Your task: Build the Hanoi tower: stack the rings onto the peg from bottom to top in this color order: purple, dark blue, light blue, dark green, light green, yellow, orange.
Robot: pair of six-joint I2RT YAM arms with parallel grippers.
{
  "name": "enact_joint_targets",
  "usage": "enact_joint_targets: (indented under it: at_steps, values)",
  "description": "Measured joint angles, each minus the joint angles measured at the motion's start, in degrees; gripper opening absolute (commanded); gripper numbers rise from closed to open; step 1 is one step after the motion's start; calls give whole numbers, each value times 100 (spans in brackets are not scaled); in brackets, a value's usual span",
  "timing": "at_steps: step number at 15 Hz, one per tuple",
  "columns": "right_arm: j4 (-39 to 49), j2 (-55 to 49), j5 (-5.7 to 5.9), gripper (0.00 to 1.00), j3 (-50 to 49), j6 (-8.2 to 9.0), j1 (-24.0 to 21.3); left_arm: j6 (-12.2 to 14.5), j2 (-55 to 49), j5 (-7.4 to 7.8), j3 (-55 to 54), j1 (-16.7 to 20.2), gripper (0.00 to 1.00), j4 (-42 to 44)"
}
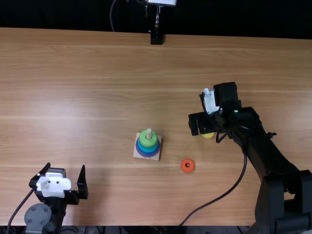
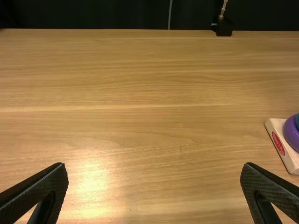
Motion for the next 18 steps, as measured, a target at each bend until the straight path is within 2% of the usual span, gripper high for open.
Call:
enact_joint_targets:
  at_steps: [4,6,13,18]
  values:
    - [-9,0,295,100,-223,-2,0,2,0,-2,0,0,100,-2]
    - [4,0,393,100,-225,-2,0,0,2,-2,0,0,100,0]
    - [-2,9,448,100,-249,0,0,2,0,0,0,0,100,2]
    - [0,393,485,100,-254,-4,2,2,0,0,0,0,100,0]
